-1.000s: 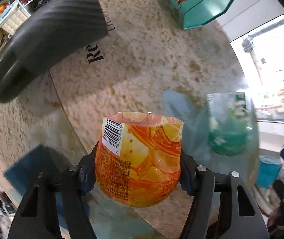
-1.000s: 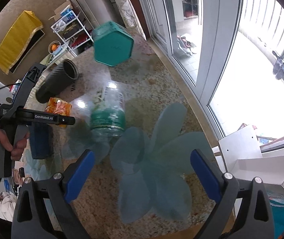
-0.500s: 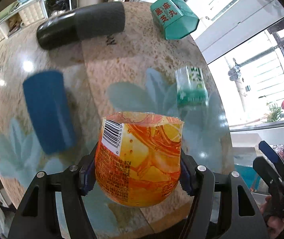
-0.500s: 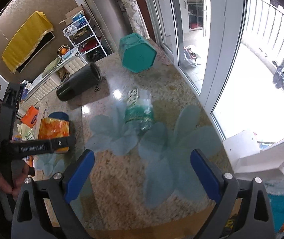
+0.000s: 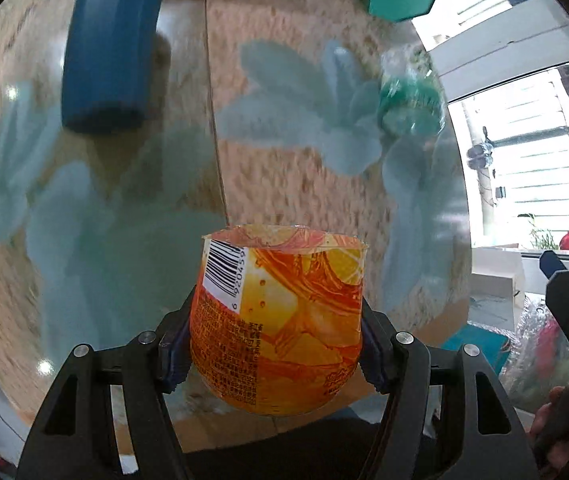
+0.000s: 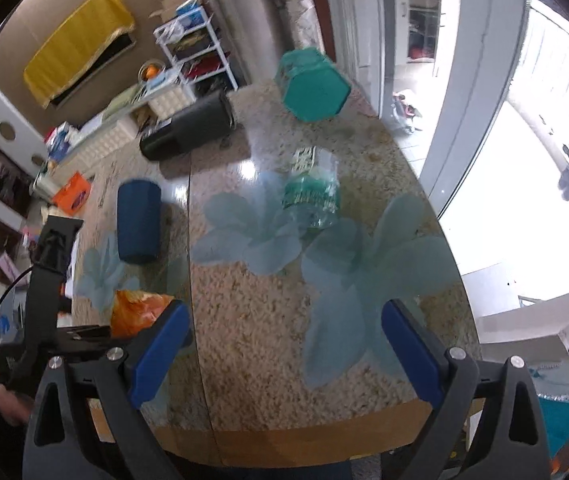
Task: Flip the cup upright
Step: 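Carry the orange cup with the left tool, lower it and open the fingers, then move the right tool toward the orange cup lying on the table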
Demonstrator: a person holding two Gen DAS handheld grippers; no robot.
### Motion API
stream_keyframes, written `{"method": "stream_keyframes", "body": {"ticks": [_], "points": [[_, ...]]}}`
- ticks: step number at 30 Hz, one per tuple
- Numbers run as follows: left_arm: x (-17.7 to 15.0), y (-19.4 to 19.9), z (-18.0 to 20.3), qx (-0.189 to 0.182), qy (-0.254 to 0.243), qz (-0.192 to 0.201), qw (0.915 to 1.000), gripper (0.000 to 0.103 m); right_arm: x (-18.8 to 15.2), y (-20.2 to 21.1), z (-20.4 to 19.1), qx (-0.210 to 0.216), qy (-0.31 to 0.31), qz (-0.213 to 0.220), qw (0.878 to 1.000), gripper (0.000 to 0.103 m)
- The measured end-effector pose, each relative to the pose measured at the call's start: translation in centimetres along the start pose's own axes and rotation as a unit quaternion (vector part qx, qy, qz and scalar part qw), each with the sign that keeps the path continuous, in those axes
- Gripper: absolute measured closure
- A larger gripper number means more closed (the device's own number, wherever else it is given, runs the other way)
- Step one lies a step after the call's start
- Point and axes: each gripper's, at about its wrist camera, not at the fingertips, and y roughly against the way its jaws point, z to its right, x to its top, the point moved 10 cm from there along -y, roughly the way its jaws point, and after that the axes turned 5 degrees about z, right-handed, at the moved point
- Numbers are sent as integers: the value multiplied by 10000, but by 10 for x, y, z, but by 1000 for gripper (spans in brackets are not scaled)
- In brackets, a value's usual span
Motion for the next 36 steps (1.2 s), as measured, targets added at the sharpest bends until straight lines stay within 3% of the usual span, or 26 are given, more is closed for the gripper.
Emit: {"method": "stream_keyframes", "body": {"ticks": [11,20,24,29,36], "points": [[-22,-46,-4,191,651,-192,9975,32,-25,-12,7,111,469,-356,9982,6],[-24,-50,0,323,606,-121,9976,31,-28,-8,13,165,533,-423,9975,6],[-22,-51,-1,407,533,-168,9976,24,-27,-8,14,199,538,-434,9974,6],[-23,-53,3,367,487,-199,9979,9,-29,-7,15,218,531,-447,9973,6],[-22,-45,-4,349,616,-224,9972,7,-28,-4,17,216,453,-404,9979,6]]}}
